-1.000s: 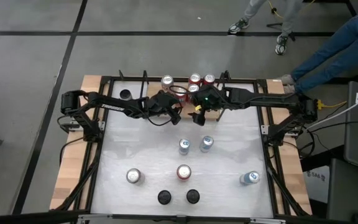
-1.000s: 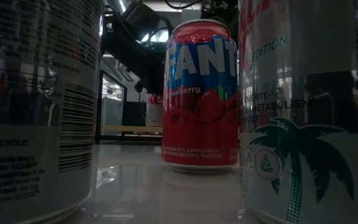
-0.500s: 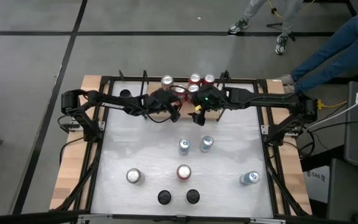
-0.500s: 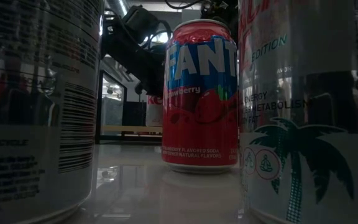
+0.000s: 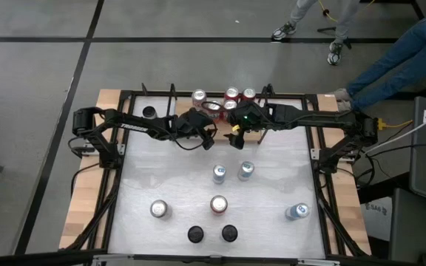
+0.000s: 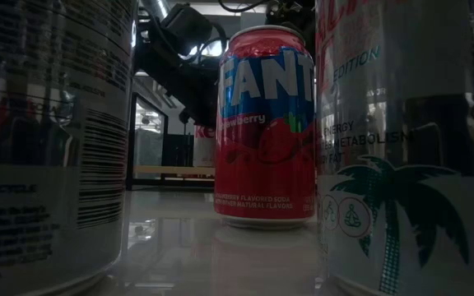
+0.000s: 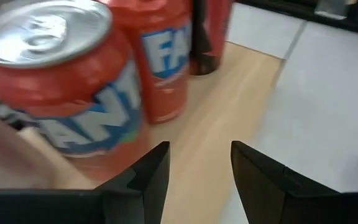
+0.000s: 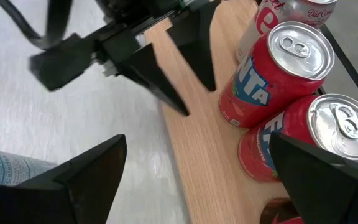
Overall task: Place canned beverage on shelf
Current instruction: Put the pink soda can on the shelf
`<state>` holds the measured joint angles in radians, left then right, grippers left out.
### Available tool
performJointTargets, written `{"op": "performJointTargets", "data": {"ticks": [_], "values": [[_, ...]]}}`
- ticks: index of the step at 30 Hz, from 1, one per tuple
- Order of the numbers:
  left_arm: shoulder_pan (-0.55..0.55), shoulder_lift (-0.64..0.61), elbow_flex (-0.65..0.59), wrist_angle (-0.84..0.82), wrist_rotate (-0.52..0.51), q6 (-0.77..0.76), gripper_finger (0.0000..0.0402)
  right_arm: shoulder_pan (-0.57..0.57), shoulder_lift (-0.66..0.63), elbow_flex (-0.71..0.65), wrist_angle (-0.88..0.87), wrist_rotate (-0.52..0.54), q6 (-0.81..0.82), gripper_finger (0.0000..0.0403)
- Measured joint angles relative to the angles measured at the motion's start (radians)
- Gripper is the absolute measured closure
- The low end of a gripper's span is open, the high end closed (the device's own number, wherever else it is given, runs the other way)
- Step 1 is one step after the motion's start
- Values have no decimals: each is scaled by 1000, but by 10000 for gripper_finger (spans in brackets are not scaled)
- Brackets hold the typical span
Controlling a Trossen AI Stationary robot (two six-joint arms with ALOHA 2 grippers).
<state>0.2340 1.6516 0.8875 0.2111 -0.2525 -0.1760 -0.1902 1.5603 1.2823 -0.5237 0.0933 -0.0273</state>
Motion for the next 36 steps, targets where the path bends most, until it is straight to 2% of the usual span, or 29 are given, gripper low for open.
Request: {"op": "performJointTargets", "data": {"ticks": [3, 12, 36], "values": [[0, 0, 0, -5, -26, 26, 239, 0, 0, 0, 0, 0, 0, 20], [22, 0, 0, -2, 1, 30, 239, 0, 0, 0, 0, 0, 0, 20], [100, 0, 0, 138, 36, 30, 239, 0, 0, 0, 1, 0, 0, 20]]}}
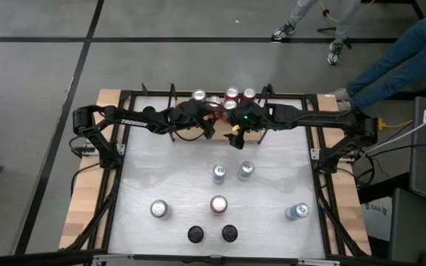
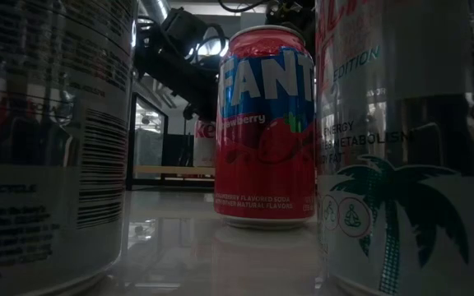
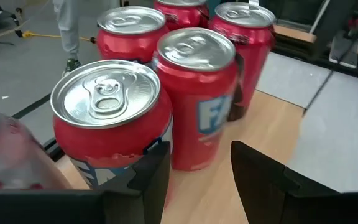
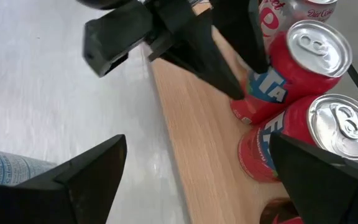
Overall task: Place canned beverage on shelf
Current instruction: Put the pink soda can on the shelf
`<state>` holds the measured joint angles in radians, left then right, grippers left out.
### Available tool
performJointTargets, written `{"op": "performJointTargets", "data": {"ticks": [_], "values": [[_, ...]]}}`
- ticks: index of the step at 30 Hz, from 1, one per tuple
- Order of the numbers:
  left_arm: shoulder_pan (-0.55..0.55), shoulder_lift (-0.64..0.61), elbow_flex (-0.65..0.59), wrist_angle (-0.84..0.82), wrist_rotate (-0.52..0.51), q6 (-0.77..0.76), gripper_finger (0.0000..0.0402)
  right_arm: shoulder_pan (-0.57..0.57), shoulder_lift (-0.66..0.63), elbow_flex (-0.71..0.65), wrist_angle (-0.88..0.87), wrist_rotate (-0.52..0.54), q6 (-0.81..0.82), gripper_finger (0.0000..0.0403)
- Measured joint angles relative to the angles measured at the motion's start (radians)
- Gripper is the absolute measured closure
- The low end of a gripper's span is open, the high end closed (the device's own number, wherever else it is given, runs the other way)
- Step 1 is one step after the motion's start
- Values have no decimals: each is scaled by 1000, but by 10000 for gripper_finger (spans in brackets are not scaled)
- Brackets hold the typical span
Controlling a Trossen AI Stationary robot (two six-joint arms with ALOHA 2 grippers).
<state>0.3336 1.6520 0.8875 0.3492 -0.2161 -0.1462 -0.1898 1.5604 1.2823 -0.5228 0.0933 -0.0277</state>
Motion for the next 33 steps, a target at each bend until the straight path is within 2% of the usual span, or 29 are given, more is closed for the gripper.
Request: {"op": "performJointTargets", "data": {"ticks": [16, 24, 33], "values": [[45, 0, 0, 28, 0, 0, 239, 0, 0, 0, 1, 0, 0, 20], [33, -7, 0, 1, 58, 0, 239, 0, 0, 0, 1, 0, 0, 20], [39, -89, 2, -9, 7, 24, 239, 0, 0, 0, 1, 0, 0, 20]]}}
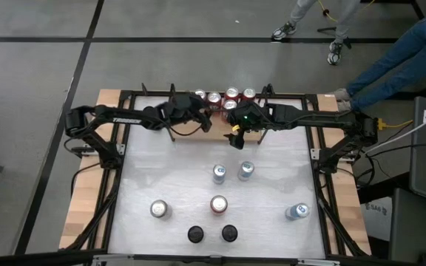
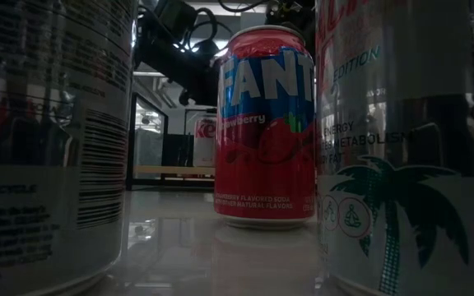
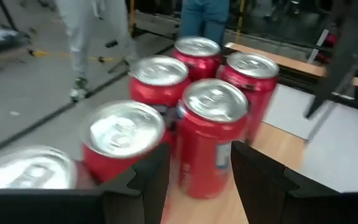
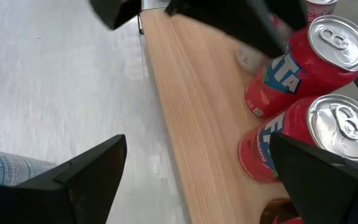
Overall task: Place canned beverage on shelf
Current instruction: Put the pink soda can on the shelf
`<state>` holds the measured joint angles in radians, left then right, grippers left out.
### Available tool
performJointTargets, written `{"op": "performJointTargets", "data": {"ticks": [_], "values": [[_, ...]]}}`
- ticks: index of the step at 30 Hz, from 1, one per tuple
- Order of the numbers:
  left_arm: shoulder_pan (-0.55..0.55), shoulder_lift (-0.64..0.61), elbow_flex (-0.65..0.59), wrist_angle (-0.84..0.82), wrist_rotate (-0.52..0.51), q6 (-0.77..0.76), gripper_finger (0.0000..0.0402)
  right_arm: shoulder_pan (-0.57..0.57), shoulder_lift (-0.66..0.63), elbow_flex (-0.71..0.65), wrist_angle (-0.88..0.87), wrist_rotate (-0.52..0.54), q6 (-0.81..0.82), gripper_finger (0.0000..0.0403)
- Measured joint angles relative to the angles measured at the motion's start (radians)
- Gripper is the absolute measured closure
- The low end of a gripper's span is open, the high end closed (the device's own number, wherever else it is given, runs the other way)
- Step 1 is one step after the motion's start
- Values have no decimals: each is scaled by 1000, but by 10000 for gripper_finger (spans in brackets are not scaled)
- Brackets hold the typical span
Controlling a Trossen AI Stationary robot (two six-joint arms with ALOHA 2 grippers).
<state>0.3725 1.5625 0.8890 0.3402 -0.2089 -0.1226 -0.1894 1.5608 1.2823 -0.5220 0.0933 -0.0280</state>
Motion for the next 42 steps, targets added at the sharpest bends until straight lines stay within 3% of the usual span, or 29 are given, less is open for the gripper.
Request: {"op": "performJointTargets", "data": {"ticks": [5, 29, 42], "values": [[13, -3, 0, -18, -63, 28, 239, 0, 0, 0, 0, 0, 0, 20], [15, 3, -1, -81, -62, 21, 239, 0, 0, 0, 2, 0, -3, 20], [13, 89, -2, -16, -63, 20, 239, 0, 0, 0, 5, 0, -4, 20]]}}
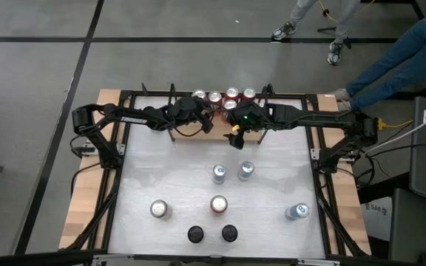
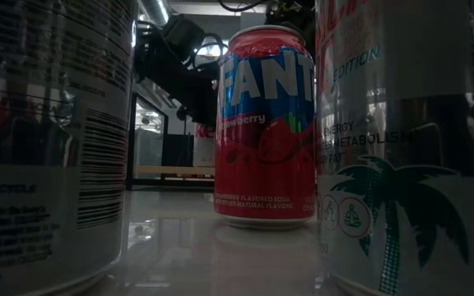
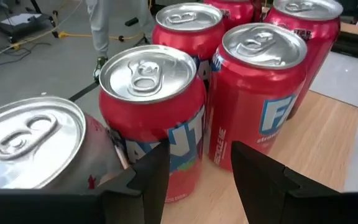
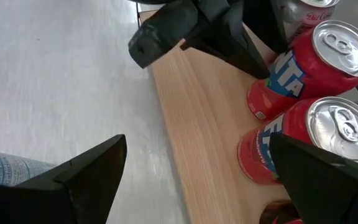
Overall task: Place canned beverage on shelf
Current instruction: Put the pink soda can on the shelf, then put the red and silver soda can on the shelf aligned with other red and silver soda can
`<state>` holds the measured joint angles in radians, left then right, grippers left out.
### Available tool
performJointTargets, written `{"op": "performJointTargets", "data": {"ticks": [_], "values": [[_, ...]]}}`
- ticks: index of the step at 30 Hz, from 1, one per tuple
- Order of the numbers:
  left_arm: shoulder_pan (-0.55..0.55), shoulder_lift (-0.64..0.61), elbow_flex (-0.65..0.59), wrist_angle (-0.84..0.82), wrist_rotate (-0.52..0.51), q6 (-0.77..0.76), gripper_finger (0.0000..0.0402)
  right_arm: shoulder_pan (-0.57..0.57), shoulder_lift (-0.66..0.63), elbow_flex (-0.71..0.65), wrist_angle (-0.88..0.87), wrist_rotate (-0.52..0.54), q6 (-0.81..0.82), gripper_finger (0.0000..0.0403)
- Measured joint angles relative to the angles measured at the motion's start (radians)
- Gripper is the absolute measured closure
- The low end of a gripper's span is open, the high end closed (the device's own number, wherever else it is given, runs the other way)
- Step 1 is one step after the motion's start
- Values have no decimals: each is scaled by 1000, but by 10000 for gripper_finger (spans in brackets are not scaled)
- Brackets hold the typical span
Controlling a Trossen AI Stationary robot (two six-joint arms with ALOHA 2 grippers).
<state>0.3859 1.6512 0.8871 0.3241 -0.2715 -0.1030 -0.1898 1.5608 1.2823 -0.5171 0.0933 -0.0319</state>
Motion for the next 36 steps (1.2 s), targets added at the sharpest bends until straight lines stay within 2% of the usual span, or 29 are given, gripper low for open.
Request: {"op": "performJointTargets", "data": {"ticks": [9, 14, 20, 27, 36], "values": [[0, 0, 0, 39, 31, 1, 239, 0, 0, 0, 0, 0, 0, 20], [0, 0, 0, 77, 103, 11, 239, 0, 0, 0, 0, 0, 0, 20], [0, -15, 0, 79, 119, 34, 239, 0, 0, 0, 0, 0, 0, 20], [-41, -114, 0, 21, 244, 27, 239, 0, 0, 0, 0, 0, 0, 20], [-124, -312, 0, -219, 270, 27, 239, 0, 0, 0, 0, 0, 0, 20]]}}
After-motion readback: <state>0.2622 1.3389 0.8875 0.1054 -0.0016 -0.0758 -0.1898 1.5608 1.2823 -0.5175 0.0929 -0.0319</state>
